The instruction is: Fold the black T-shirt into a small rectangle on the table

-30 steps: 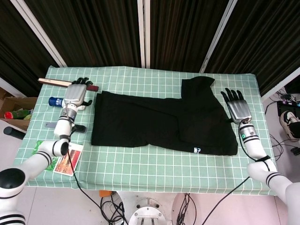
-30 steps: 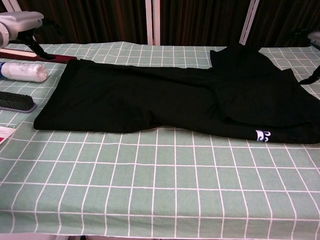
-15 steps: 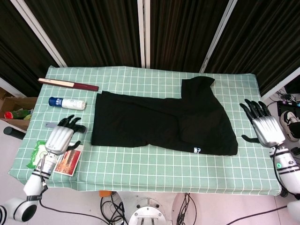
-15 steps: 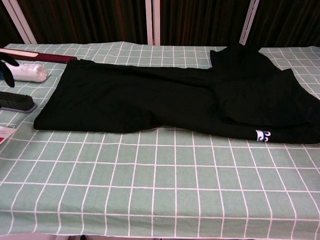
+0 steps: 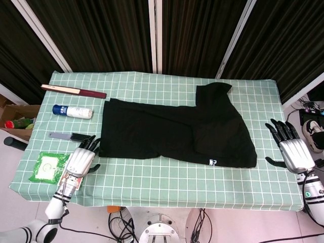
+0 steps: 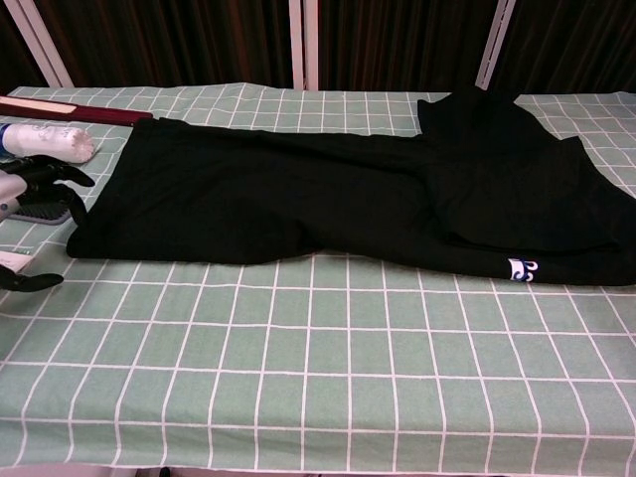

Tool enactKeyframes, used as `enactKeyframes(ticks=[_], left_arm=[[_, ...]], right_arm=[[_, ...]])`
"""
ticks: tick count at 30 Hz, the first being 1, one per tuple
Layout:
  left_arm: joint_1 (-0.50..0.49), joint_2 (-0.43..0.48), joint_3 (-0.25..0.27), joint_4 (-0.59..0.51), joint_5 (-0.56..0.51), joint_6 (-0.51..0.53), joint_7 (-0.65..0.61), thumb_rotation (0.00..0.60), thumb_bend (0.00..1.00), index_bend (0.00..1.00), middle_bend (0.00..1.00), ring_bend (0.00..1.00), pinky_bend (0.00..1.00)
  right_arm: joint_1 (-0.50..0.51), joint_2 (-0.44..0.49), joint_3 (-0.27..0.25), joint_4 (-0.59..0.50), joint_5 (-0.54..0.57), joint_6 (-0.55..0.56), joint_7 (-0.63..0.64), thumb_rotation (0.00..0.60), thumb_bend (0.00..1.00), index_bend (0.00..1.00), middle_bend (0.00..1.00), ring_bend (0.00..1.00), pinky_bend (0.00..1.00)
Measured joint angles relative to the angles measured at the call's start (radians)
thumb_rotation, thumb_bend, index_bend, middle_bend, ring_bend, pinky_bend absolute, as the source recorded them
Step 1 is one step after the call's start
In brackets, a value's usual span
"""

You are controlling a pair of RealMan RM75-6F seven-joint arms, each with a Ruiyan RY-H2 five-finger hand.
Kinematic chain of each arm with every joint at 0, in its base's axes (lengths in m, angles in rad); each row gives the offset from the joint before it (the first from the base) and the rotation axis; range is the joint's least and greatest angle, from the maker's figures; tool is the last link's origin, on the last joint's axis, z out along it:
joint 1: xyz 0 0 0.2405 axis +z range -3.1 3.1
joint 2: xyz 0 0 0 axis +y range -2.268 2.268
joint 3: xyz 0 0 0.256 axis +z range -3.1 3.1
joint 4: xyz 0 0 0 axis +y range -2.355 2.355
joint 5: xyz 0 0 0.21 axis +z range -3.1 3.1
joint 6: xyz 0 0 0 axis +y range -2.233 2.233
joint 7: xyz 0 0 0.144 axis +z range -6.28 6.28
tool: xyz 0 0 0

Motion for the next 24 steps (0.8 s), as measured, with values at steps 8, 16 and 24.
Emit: enactKeyframes(ticks=[8,16,24], left_arm=[[-0.026,-0.113,-0.031,0.143,0.03,-0.015,-0.018,0.6,0.16,0.38,0.16,0.07,0.21],[-0.056,-0.181,-0.048,0.254,0.05,-0.03,-0.063,0.6,0.24,0.46,0.16,0.08,0.21],[-0.063,-0.219,-0.044,0.366,0.077,-0.01,-0.13,0.6,0.36,0.56,0.24,0.14,0.22]], right_arm=[[0.001,-0.007,0.009,0.005,-0.004,0.006,0.016,0.6,0.08,0.08,0.03,0.0,0.0],[-0.004,-0.018,0.01,0.029,0.002,0.0,0.05,0.6,0.1,0.09,0.04,0.0,0.0],[-0.029,-0.028,0.0,0.055,0.008,0.011,0.101,0.6,0.15,0.11,0.05,0.0,0.0]])
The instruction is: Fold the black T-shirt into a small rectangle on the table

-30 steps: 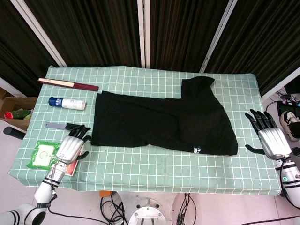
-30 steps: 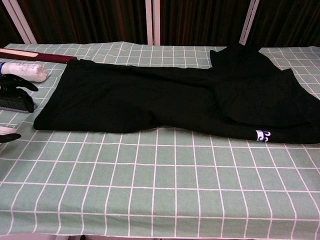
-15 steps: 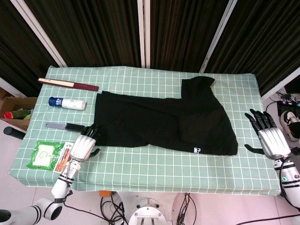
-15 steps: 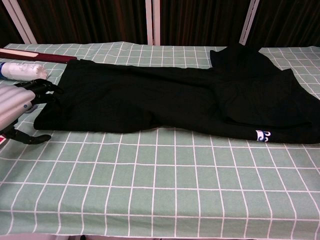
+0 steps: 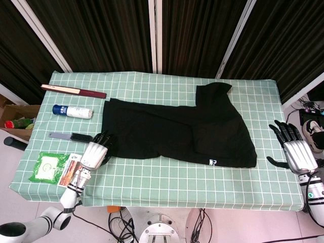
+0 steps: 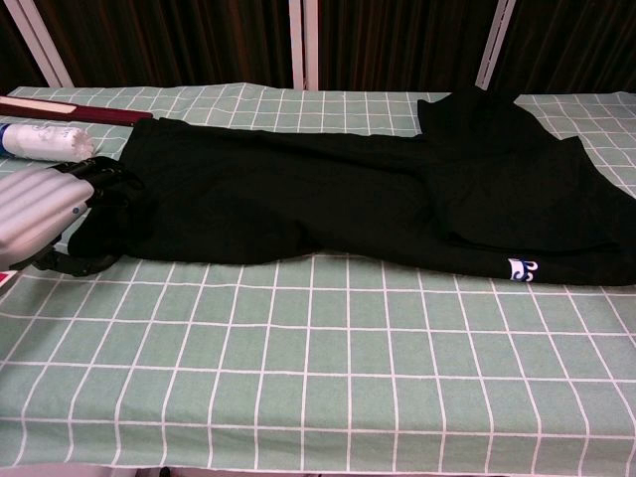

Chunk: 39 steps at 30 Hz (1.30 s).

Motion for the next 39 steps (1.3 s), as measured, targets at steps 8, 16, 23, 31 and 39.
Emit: enactKeyframes(ticks=[8,16,23,31,39], left_arm=[[0.001,-0.07,0.0,0.143,0.025,0.06,-0.165,0.6,0.45,0.62,0.28,0.16,0.23],[0.008,-0.105,-0.008,0.194,0.016,0.069,-0.243,0.6,0.45,0.62,0.28,0.16,0.23],[0.011,-0.114,-0.011,0.206,0.01,0.069,-0.259,0.6,0.45,0.62,0.28,0.16,0.23],[0.006,-0.123,-0.021,0.217,-0.003,0.053,-0.283,0.6,0.46,0.62,0.28,0.16,0.23],[0.006,-0.13,-0.025,0.239,-0.012,0.044,-0.308,0.6,0.46,0.62,0.28,0.16,0.23]], right_arm=[[-0.02,-0.048,-0.042,0.051,-0.028,-0.006,0.019,0.6,0.19,0.22,0.08,0.0,0.0],[-0.025,-0.171,-0.086,0.189,-0.065,-0.043,-0.002,0.6,0.18,0.33,0.11,0.0,0.0],[-0.018,-0.298,-0.093,0.378,-0.088,-0.044,0.011,0.6,0.21,0.38,0.14,0.0,0.0],[0.002,-0.424,-0.097,0.576,-0.127,-0.012,0.093,0.6,0.32,0.43,0.17,0.0,0.0],[0.016,-0.517,-0.109,0.748,-0.164,0.041,0.136,0.6,0.48,0.59,0.21,0.01,0.0]])
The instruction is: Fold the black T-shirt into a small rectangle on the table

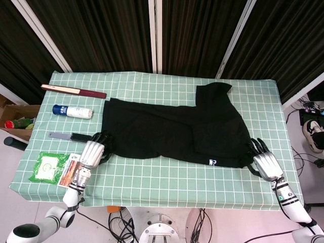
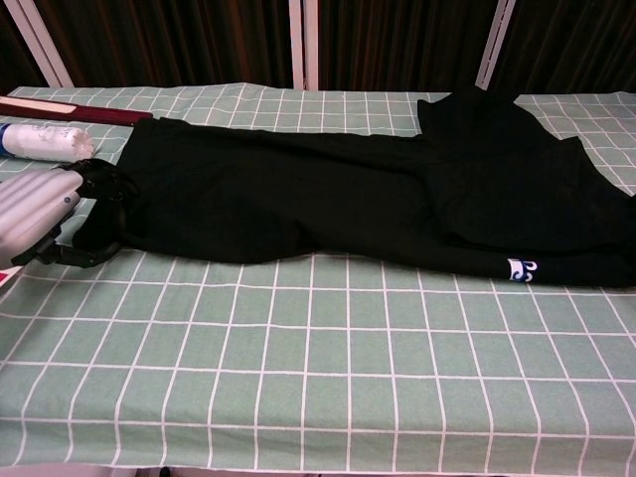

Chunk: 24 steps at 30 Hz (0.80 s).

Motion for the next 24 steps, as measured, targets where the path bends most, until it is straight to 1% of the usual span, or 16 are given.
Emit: enactKeyframes(ticks=[2,5,9,17,24], left_arm=[[0.003,0.002,0.0,0.002,0.0,0.004,-0.005,0.6,0.46,0.62,0.28,0.16,0.23],[0.012,0.007,0.003,-0.001,0.0,0.015,-0.012,0.6,0.46,0.62,0.28,0.16,0.23],[0.034,0.018,0.012,-0.018,0.004,0.041,-0.016,0.6,0.46,0.62,0.28,0.16,0.23],[0.098,0.051,0.052,-0.106,0.031,0.119,0.008,0.6,0.46,0.62,0.28,0.16,0.22],[0.167,0.093,0.109,-0.218,0.061,0.16,0.078,0.6,0.46,0.62,0.28,0.16,0.22]], right_arm=[[0.0,-0.013,-0.003,0.035,-0.003,0.005,0.012,0.6,0.5,0.62,0.21,0.01,0.0],[-0.003,-0.02,-0.008,0.084,-0.002,0.011,0.035,0.6,0.5,0.63,0.21,0.01,0.0],[-0.018,-0.012,-0.013,0.109,0.004,0.025,0.062,0.6,0.5,0.63,0.21,0.01,0.0],[-0.056,0.029,-0.034,0.085,0.002,0.061,0.078,0.6,0.5,0.63,0.21,0.01,0.0],[-0.111,0.073,-0.059,0.016,-0.009,0.122,0.059,0.6,0.51,0.63,0.21,0.01,0.0]])
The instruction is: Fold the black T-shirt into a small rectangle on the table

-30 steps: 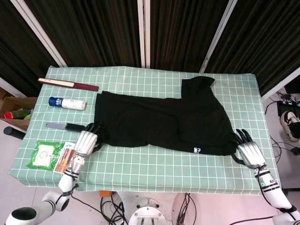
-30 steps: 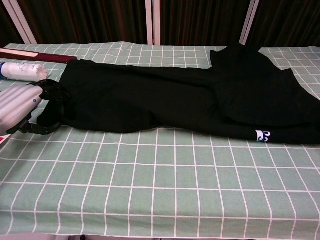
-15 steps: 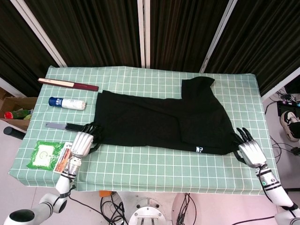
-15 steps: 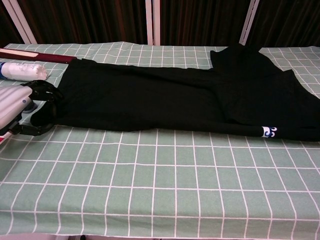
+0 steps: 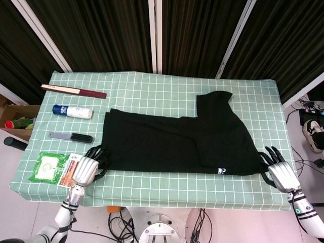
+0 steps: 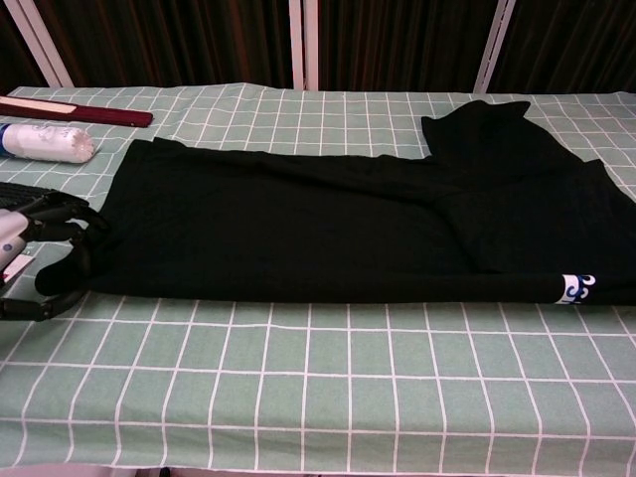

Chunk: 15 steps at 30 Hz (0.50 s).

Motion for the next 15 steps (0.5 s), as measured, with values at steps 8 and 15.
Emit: enactKeyframes(ticks=[8,15], left_arm=[[0.072,0.046,0.049,-0.094,0.041,0.061,0.066,0.6,0.47,0.62,0.28,0.16,0.22],[0.09,0.083,0.057,-0.175,0.03,0.032,0.101,0.57,0.29,0.24,0.16,0.11,0.21]], right_arm=[[-0.052,0.037,-0.033,-0.081,-0.023,0.046,-0.062,0.6,0.5,0.63,0.21,0.01,0.0],[-0.064,0.068,-0.046,-0.158,-0.026,0.023,-0.103,0.6,0.06,0.1,0.06,0.0,0.0]])
